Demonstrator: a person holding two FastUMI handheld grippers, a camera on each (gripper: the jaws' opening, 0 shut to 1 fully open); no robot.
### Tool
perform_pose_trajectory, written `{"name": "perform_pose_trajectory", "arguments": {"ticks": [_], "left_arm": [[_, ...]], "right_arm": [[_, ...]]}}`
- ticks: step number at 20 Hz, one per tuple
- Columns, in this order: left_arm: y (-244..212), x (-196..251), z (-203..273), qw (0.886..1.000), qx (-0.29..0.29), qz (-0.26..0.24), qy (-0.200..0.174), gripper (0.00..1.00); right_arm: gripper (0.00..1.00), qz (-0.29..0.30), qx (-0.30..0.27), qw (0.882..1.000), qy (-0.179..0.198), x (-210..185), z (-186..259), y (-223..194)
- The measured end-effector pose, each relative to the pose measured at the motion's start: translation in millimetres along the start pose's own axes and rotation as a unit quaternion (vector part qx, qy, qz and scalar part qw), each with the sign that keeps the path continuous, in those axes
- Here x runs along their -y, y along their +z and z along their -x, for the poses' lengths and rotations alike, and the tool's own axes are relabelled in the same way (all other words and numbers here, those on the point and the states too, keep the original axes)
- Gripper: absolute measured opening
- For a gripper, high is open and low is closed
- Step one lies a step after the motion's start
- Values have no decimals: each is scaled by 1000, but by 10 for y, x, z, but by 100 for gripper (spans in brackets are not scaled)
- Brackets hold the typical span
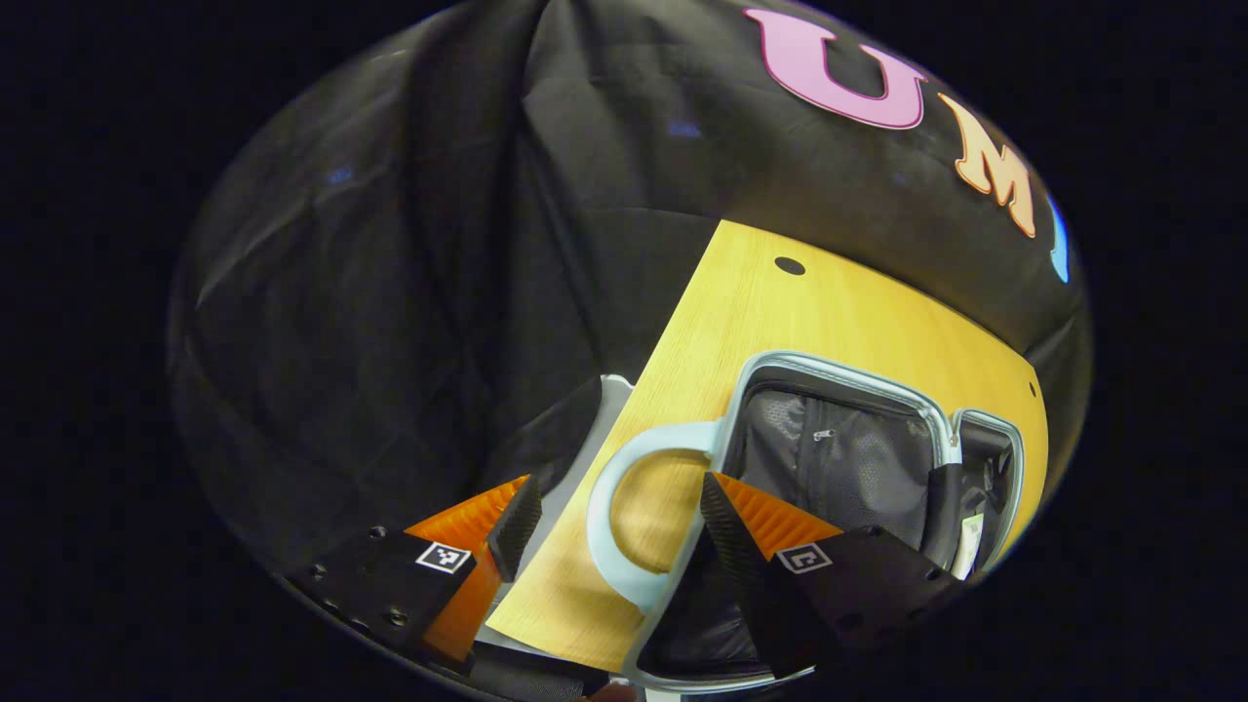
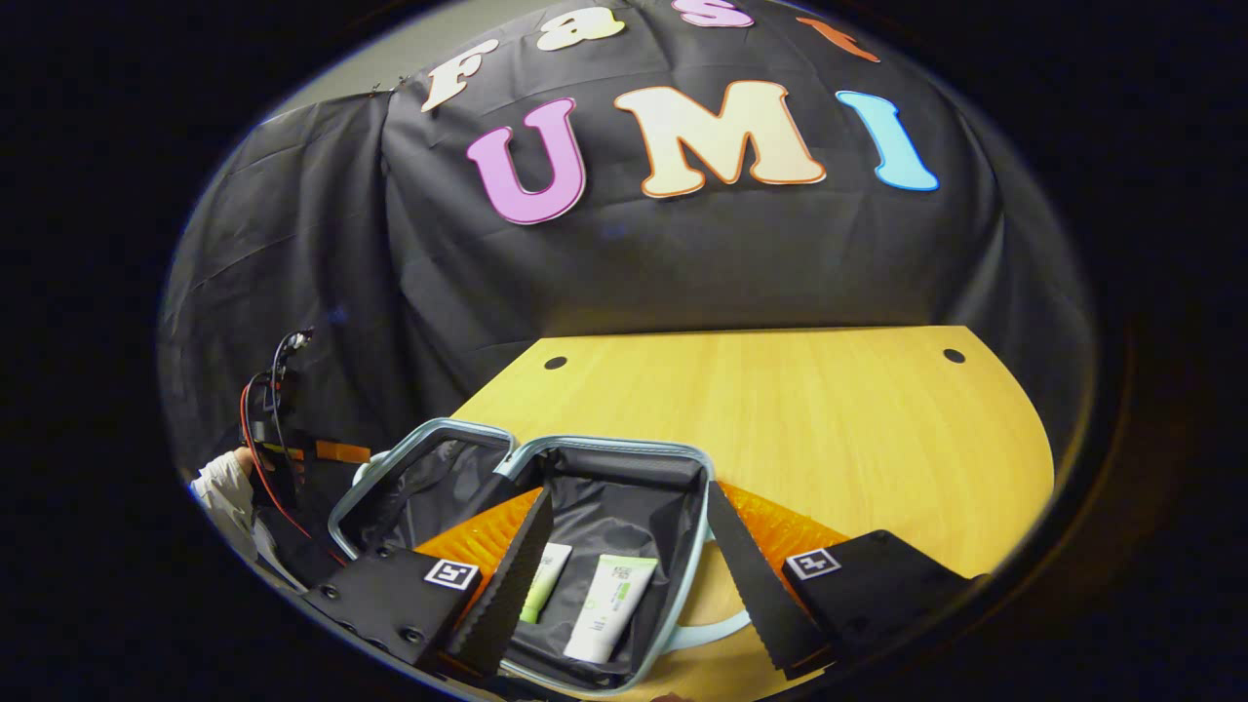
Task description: First open the suitcase, pack the skin care products into it, and then close the suitcase.
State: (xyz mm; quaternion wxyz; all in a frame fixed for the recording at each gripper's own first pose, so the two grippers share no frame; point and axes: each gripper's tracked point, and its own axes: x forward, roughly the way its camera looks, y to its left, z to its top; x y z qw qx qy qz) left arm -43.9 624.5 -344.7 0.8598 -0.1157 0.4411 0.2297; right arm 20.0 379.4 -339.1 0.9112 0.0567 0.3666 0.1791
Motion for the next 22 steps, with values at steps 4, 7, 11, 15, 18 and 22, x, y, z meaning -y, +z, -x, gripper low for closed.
{"name": "perform_pose_trajectory", "arguments": {"ticks": [4, 7, 11, 15, 18, 22], "left_arm": [[-83, -117, -211, 999, -34, 11, -4, 93], [-91, -278, -253, 999, -50, 2, 11, 82], [-82, -354, -227, 997, -74, 0, 9, 39], [-129, -116, -130, 997, -56, -46, 31, 5], [37, -5, 78, 997, -33, -57, 38, 0], [383, 87, 609, 997, 18, -62, 39, 0]], "right_arm": [[98, -10, 7, 1000, -26, 226, 129, -23], [98, -9, 8, 999, -37, 350, 196, -39], [98, -8, 17, 999, -40, 446, 265, 7], [98, 3, 28, 999, -38, 524, 320, 51], [98, 16, 39, 999, -31, 560, 333, 115], [99, 23, 62, 998, -17, 611, 389, 252]]}}
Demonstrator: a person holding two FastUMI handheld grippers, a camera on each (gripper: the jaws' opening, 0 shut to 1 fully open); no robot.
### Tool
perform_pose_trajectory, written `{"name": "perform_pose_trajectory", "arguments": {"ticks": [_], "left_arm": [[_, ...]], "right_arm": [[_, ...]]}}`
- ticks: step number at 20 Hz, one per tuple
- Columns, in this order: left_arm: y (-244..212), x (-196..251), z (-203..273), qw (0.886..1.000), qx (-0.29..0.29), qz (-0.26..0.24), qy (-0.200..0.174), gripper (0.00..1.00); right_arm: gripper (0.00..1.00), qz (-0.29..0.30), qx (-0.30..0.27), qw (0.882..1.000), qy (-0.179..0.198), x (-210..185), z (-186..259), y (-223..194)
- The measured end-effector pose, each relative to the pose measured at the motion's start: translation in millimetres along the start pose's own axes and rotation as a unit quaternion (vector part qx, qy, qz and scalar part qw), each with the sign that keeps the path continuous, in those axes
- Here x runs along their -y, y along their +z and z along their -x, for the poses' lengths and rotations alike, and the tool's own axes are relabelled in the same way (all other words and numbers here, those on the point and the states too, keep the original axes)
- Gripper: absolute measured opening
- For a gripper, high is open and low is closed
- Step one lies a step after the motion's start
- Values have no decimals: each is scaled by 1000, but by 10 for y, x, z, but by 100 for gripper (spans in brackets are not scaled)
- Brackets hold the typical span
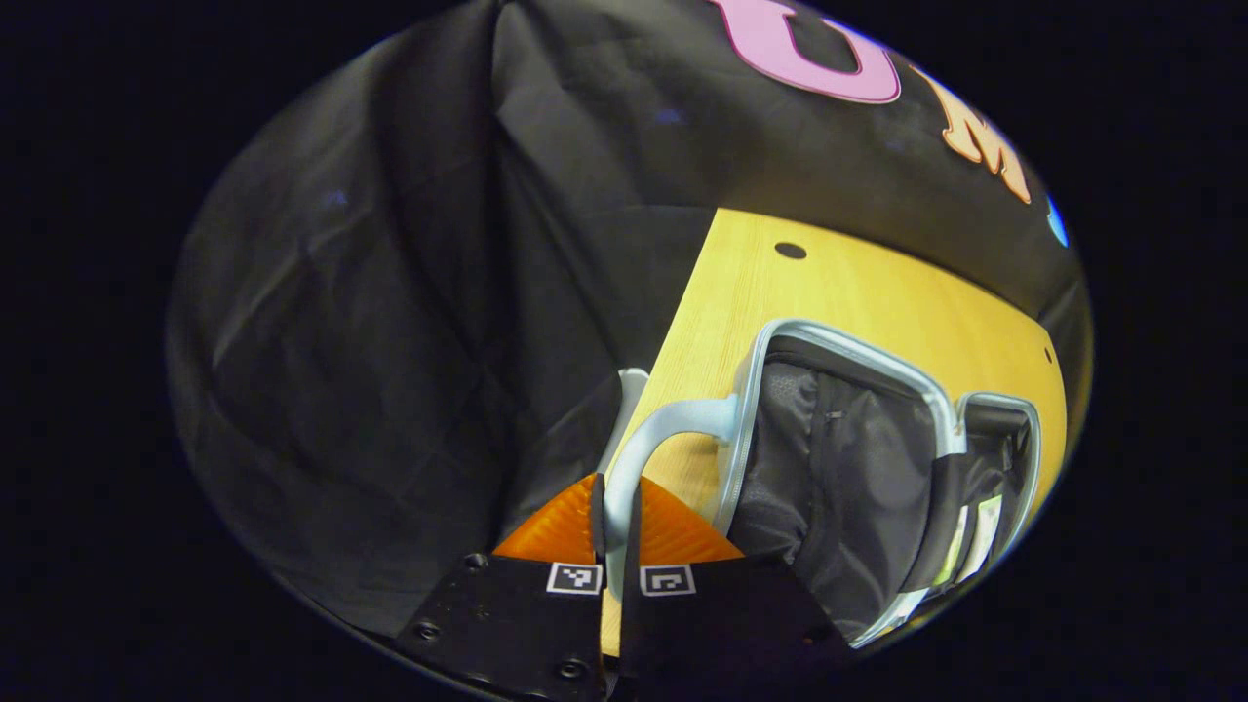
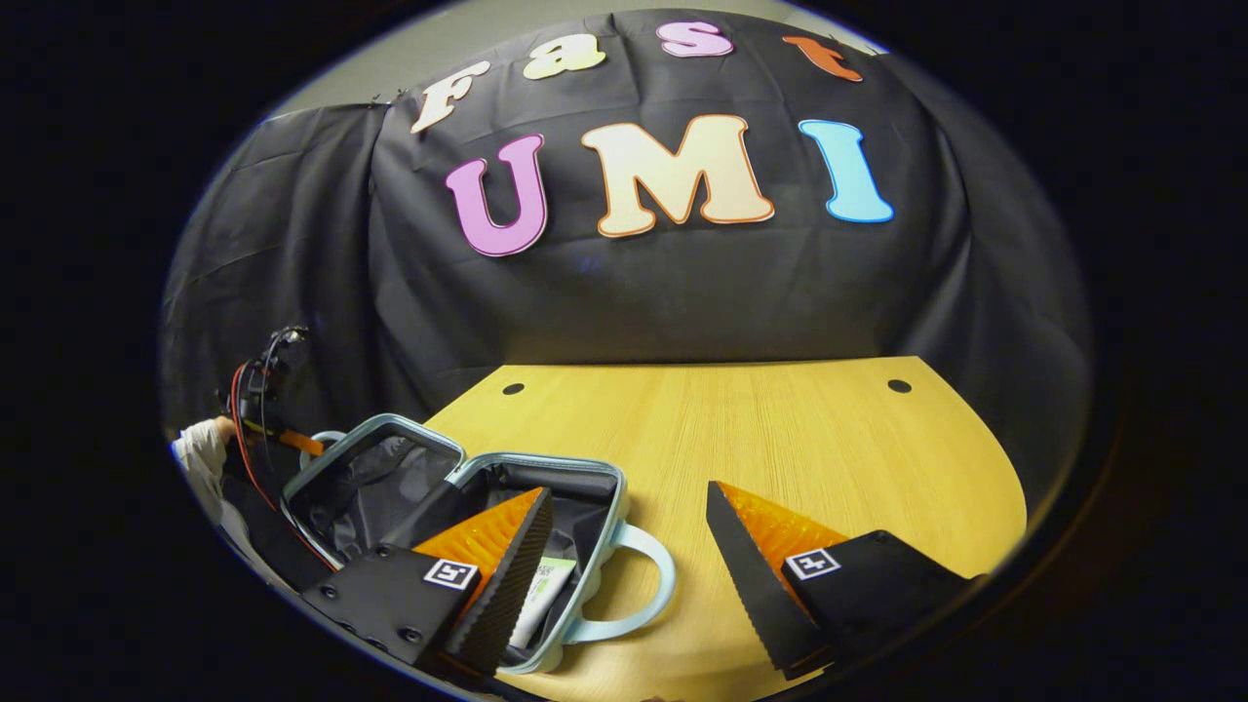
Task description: First open the suitcase, pack the skin care products into it, and then close the suitcase.
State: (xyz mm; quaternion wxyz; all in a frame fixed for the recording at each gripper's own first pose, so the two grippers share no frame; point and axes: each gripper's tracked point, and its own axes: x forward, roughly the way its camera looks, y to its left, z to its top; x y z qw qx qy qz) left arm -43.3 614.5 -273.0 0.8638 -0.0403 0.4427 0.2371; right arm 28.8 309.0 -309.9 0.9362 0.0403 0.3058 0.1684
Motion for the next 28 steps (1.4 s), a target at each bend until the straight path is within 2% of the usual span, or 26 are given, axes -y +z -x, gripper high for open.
{"name": "perform_pose_trajectory", "arguments": {"ticks": [4, 7, 12, 16, 22, 25, 28], "left_arm": [[519, 358, 737, 995, 92, -25, 1, 0], [717, 801, 1114, 991, 129, -45, -9, 0], [816, 1417, 1661, 986, 152, -54, -31, 0], [903, 1918, 1856, 983, 165, -58, -50, 0], [890, 2942, 2068, 972, 181, -74, -132, 0], [824, 3404, 2091, 966, 185, -89, -158, 0], [663, 3833, 2077, 963, 167, -93, -191, 0]], "right_arm": [[98, 18, 20, 999, 24, 128, 156, 171], [98, 35, 25, 998, 38, 315, 283, 225], [98, 30, 30, 997, 60, 586, 455, 314], [98, 44, 38, 996, 64, 827, 593, 369], [98, 32, 45, 997, 58, 1209, 766, 426], [98, 37, 47, 997, 53, 1405, 869, 431], [98, 32, 47, 997, 44, 1609, 940, 454]]}}
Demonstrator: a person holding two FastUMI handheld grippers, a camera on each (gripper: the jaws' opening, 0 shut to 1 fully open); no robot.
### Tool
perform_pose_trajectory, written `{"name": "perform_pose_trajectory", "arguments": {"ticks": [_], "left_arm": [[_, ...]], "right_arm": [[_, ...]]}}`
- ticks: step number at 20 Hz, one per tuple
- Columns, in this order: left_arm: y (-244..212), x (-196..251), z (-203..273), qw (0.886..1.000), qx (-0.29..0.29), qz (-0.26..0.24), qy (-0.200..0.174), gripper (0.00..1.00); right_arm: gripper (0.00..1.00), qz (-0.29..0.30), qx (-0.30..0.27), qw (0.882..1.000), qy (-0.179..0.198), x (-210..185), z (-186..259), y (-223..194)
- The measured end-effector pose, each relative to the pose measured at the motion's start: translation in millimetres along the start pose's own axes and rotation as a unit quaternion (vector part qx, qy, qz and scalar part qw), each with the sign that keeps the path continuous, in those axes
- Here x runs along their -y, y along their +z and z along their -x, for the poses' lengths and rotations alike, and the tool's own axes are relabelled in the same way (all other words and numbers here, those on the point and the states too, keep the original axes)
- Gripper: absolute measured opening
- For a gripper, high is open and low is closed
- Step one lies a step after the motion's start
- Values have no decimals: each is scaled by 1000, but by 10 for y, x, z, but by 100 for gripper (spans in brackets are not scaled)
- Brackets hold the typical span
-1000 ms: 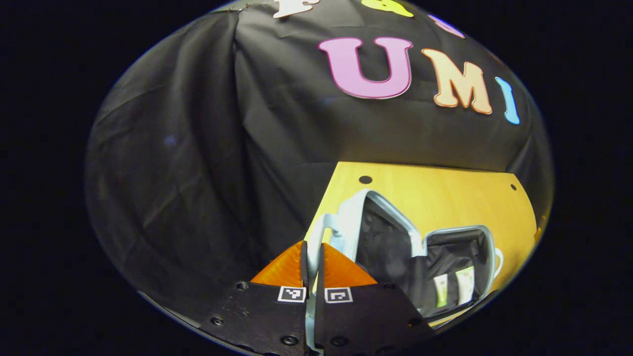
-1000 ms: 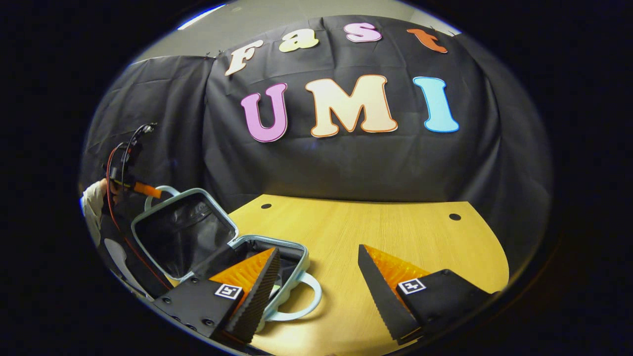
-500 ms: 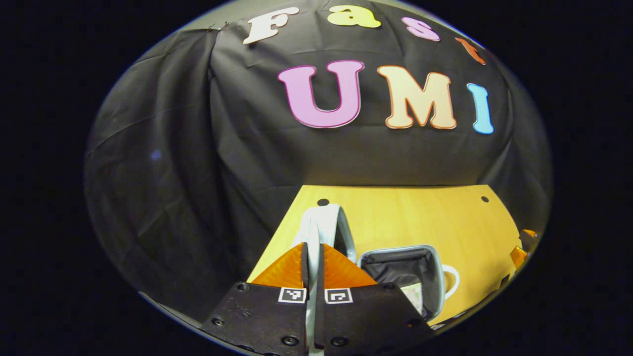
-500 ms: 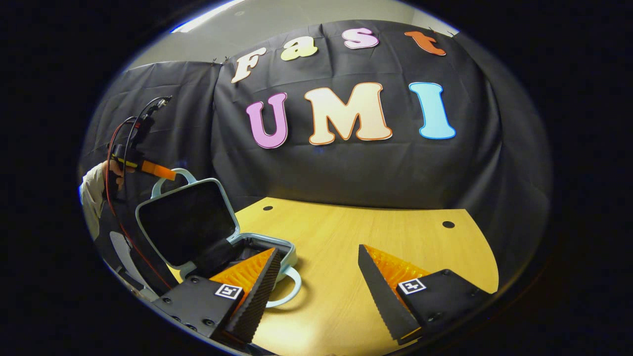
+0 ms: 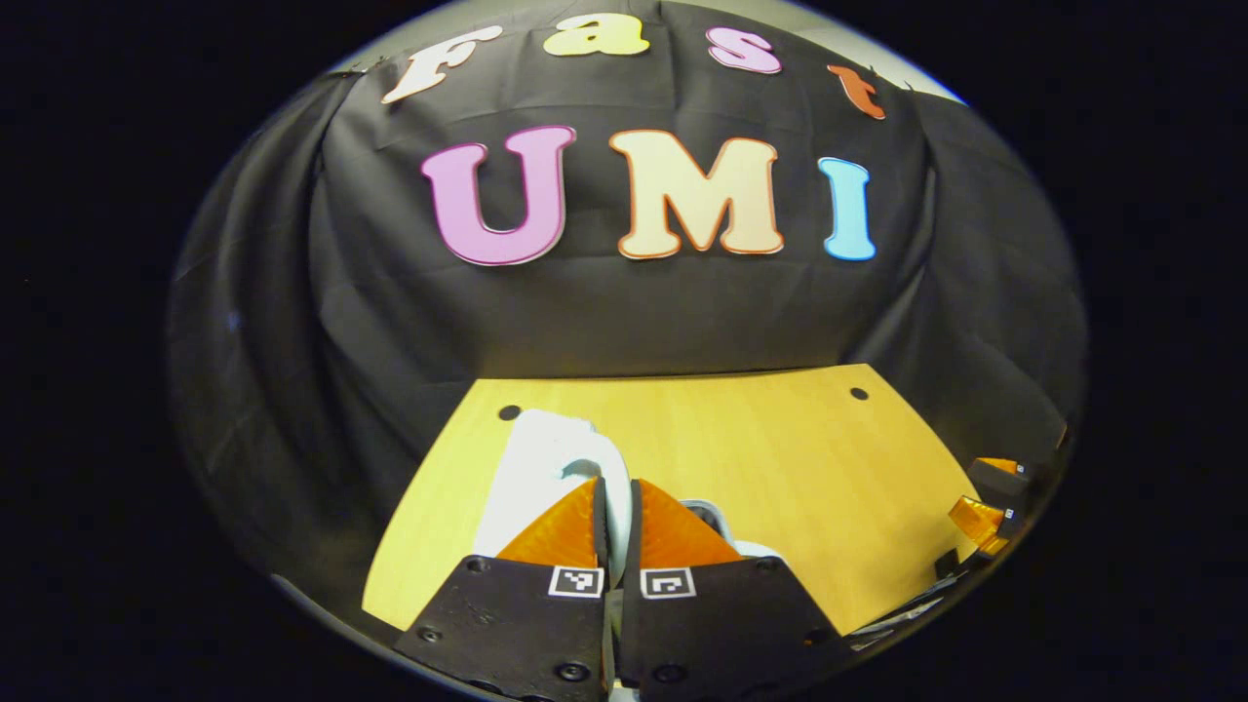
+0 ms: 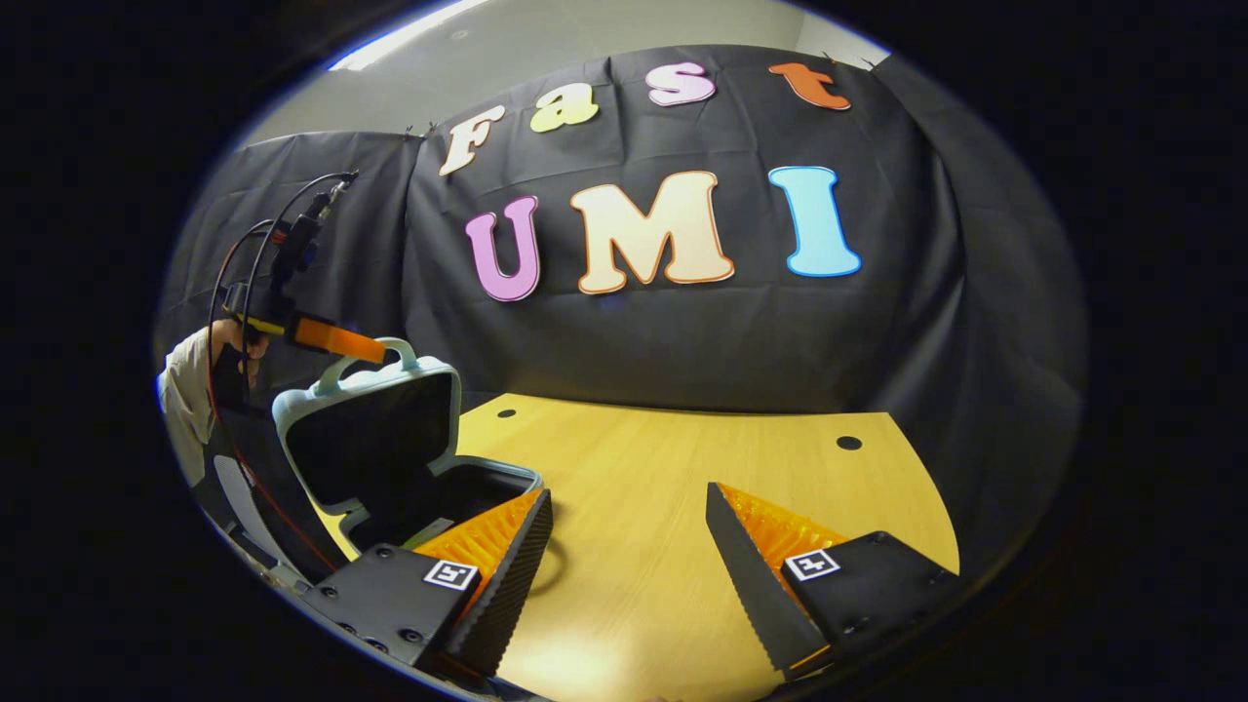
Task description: First open the suitcase, pack the skin care products into it, and then close the suitcase.
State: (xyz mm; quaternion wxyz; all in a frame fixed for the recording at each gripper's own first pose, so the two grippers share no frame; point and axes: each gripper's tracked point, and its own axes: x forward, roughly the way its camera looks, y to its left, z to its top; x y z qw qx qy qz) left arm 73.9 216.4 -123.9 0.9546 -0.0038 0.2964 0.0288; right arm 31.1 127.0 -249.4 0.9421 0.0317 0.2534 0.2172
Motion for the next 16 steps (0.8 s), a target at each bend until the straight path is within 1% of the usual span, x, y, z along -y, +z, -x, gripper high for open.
{"name": "perform_pose_trajectory", "arguments": {"ticks": [5, 8, 9, 12, 14, 16], "left_arm": [[-261, 520, -148, 999, -18, 1, -44, 0], [-417, 754, -211, 996, -26, 38, -80, 0], [-459, 803, -217, 995, -23, 48, -89, 2], [-605, 1003, -289, 994, -24, 39, -104, 4], [-716, 1100, -339, 994, -30, 29, -105, 5], [-870, 1240, -346, 991, -52, 36, -117, 7]], "right_arm": [[98, -3, 8, 1000, -20, 272, 102, 77], [98, -7, 11, 999, -29, 352, 146, 96], [98, -9, 11, 999, -30, 355, 164, 105], [98, 0, 10, 999, -32, 368, 236, 95], [98, 3, 9, 999, -32, 387, 269, 105], [98, 3, 9, 999, -32, 404, 306, 99]]}}
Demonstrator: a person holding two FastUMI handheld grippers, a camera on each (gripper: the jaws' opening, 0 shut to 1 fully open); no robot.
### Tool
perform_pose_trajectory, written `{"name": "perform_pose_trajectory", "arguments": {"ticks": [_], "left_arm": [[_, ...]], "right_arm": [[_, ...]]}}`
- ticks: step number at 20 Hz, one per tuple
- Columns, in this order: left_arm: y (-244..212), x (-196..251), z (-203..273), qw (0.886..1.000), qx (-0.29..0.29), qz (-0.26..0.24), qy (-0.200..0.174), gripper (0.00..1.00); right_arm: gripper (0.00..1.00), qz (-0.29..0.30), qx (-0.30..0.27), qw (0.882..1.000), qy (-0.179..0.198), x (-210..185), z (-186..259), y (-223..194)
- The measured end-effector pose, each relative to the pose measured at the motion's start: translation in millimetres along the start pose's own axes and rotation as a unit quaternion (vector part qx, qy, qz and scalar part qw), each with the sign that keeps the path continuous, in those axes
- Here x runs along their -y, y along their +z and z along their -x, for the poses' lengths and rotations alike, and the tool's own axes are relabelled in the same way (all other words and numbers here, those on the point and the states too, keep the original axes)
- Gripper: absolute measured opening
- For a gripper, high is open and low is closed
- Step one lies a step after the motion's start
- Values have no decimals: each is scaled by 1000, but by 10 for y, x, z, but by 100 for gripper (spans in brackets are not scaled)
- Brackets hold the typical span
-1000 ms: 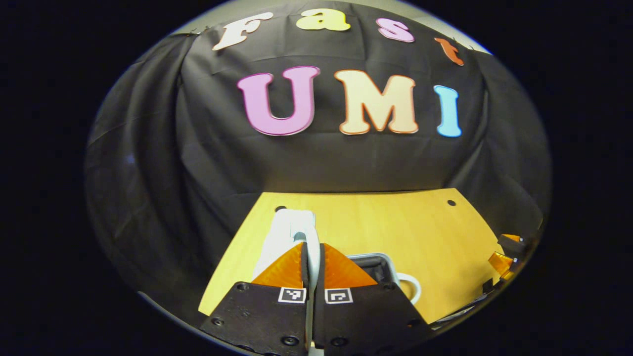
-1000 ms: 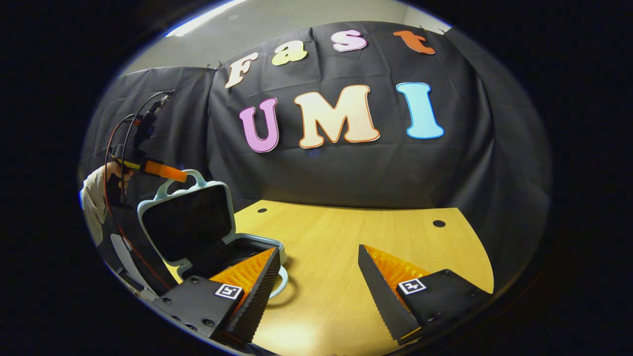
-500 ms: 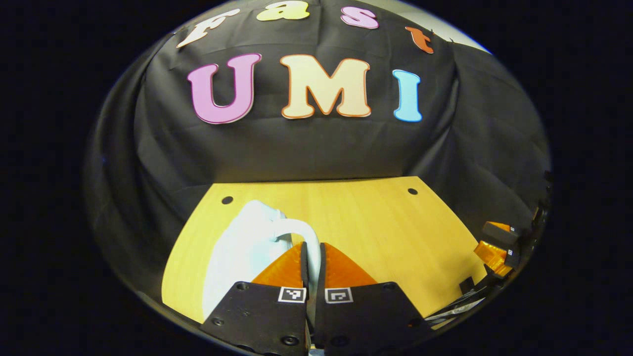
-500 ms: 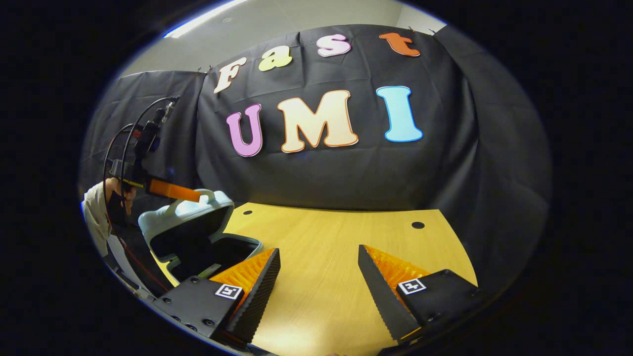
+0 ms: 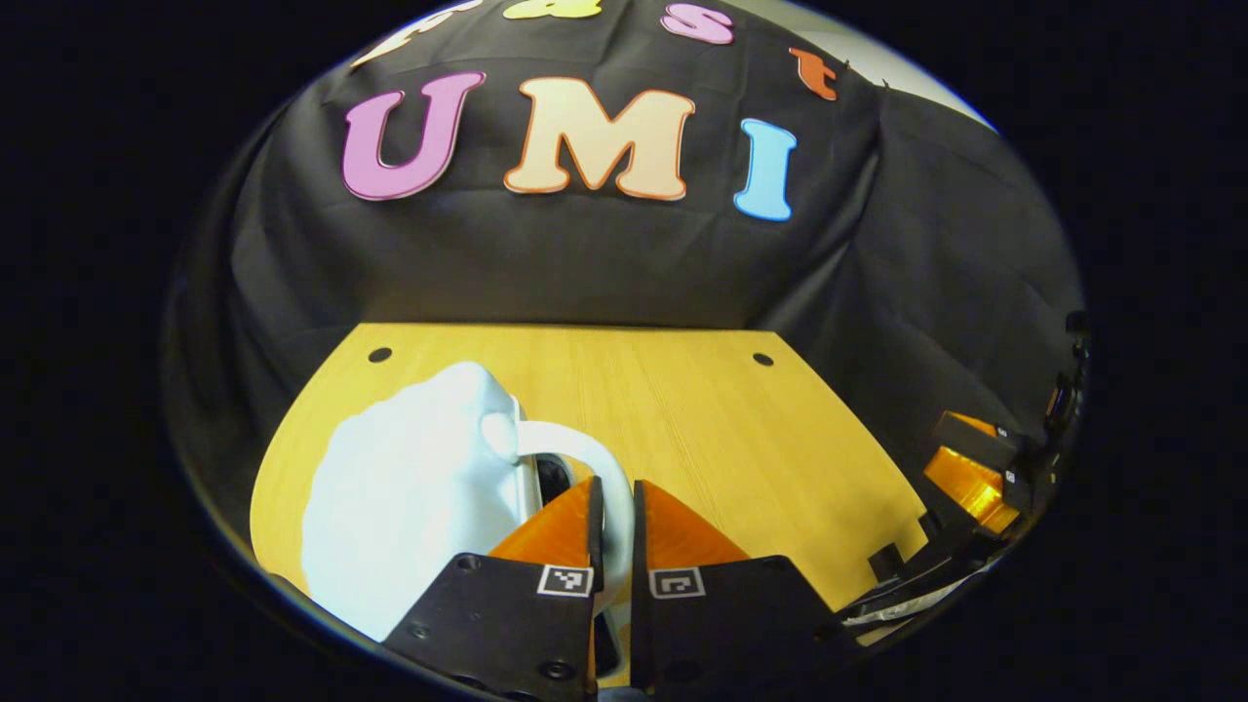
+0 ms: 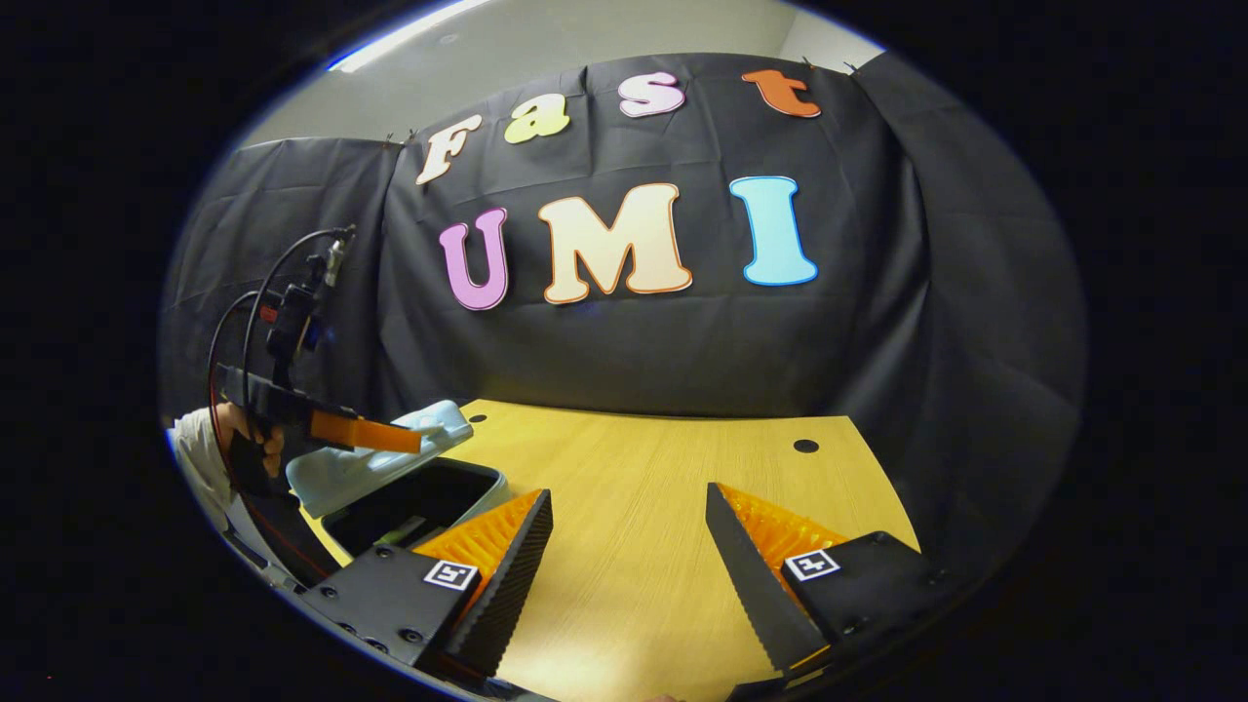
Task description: First open the suitcase, pack the skin care products into it, and then close the suitcase.
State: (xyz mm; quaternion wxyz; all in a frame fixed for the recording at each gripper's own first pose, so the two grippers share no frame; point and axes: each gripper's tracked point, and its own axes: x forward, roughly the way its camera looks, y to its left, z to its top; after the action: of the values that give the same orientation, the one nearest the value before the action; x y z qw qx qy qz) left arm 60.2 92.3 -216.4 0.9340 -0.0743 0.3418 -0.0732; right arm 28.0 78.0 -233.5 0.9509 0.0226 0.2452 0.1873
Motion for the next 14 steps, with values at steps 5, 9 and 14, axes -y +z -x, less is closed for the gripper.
{"name": "perform_pose_trajectory", "arguments": {"ticks": [5, 9, 14], "left_arm": [[362, 195, 122, 997, 68, -9, 19, 27], [990, 215, 487, 974, 202, -39, 96, 65], [1339, 373, 866, 957, 257, -73, 111, 89]], "right_arm": [[98, 20, 25, 999, 10, 79, 188, 210], [98, 37, 86, 995, 20, 43, 322, 755], [97, 17, 167, 986, -5, -91, 397, 1438]]}}
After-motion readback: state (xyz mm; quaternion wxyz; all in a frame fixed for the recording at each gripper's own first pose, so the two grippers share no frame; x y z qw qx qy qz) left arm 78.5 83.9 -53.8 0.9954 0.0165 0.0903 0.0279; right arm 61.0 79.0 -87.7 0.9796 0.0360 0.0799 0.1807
